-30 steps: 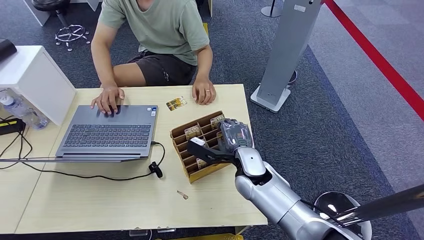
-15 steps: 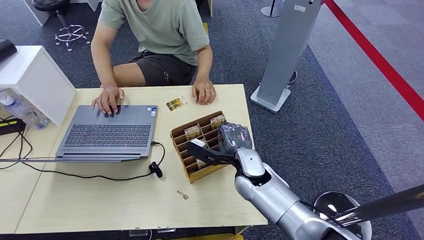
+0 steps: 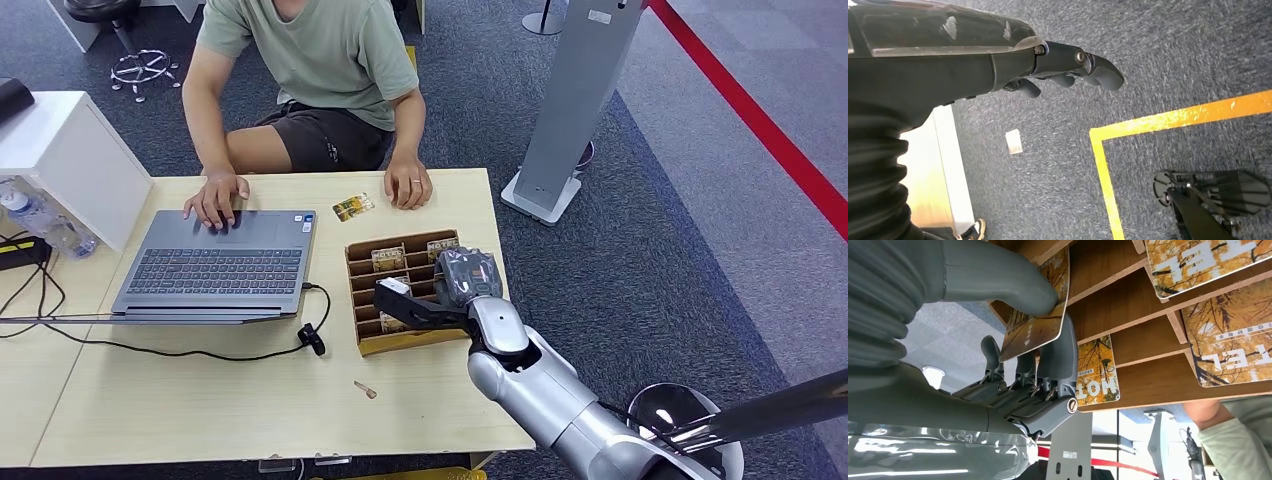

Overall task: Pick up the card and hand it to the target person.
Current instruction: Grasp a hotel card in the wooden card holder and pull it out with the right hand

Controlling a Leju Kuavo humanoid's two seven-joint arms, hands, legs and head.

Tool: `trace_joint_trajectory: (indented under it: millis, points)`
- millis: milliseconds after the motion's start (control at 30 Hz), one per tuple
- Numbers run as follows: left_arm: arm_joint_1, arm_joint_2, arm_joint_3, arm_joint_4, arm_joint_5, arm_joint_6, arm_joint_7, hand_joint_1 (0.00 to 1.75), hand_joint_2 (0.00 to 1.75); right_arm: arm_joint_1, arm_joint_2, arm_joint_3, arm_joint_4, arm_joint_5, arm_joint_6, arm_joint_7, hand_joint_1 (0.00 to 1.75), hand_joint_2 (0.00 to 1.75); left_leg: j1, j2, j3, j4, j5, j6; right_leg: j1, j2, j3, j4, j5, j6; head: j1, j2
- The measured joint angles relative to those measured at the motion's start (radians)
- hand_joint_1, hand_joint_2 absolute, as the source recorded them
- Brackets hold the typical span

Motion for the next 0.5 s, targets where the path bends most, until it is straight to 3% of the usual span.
trace_joint_trajectory:
  millis: [500]
  points:
    - [0.000, 0.000, -0.001, 0.000, -0.005, 0.012, -0.003, 0.00, 1.75, 0.009, -0.003, -0.004, -0.019, 0.002, 0.006, 0.024, 1.20, 1.75, 0.000, 0.000, 0.000, 0.000, 0.000, 0.000, 0.000, 0.000, 0.000, 0.000, 0.000, 0.000, 0.000, 0.000]
